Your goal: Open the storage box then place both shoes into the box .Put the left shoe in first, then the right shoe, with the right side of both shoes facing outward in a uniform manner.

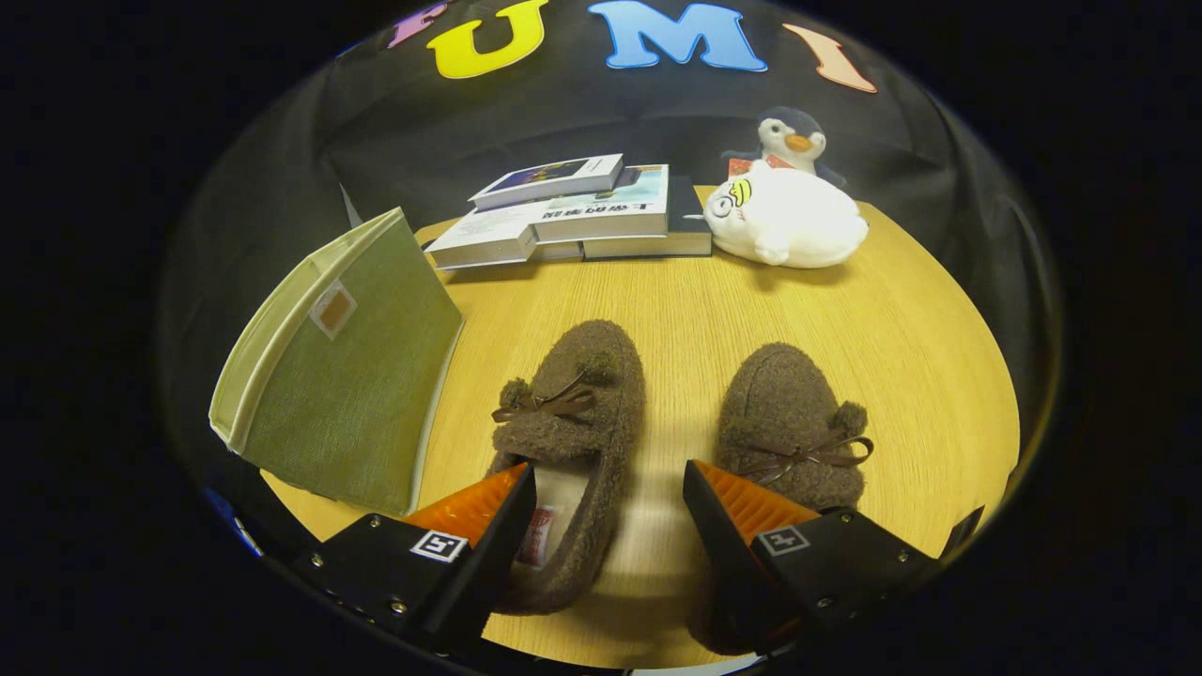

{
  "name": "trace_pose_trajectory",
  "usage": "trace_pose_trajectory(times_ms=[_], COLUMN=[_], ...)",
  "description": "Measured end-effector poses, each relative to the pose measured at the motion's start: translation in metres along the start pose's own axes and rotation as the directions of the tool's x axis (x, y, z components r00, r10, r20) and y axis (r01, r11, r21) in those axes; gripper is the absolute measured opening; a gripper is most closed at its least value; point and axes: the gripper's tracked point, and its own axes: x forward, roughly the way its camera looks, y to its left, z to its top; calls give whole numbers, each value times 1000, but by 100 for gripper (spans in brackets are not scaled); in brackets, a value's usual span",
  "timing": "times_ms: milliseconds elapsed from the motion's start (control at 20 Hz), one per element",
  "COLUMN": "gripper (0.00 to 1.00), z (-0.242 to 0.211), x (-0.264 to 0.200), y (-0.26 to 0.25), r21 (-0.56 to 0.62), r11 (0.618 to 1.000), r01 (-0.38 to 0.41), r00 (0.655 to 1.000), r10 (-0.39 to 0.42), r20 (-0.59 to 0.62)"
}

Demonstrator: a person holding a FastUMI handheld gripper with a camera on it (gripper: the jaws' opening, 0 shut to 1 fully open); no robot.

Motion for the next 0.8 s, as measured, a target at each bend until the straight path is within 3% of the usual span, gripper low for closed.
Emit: trace_pose_trajectory(times_ms=[200, 400, 500, 600, 650, 750, 800], gripper=[94, 74, 74, 48, 48, 25, 25], z=[-1, -8, -10, -13, -14, -12, -14], x=[9, 14, 14, 17, 17, 14, 17], y=[0, -2, 2, 5, 8, 9, 8], r21=[12, 0, 2, 20, 19, 50, 62], r11=[1000, 1000, 1000, 1000, 1000, 999, 998], r01=[6, 18, 7, 2, -11, -8, -8], r00=[1000, 998, 998, 997, 996, 996, 995], r10=[-6, -18, -6, -1, 13, 13, 14], r20=[-25, -56, -67, -81, -87, -92, -99])
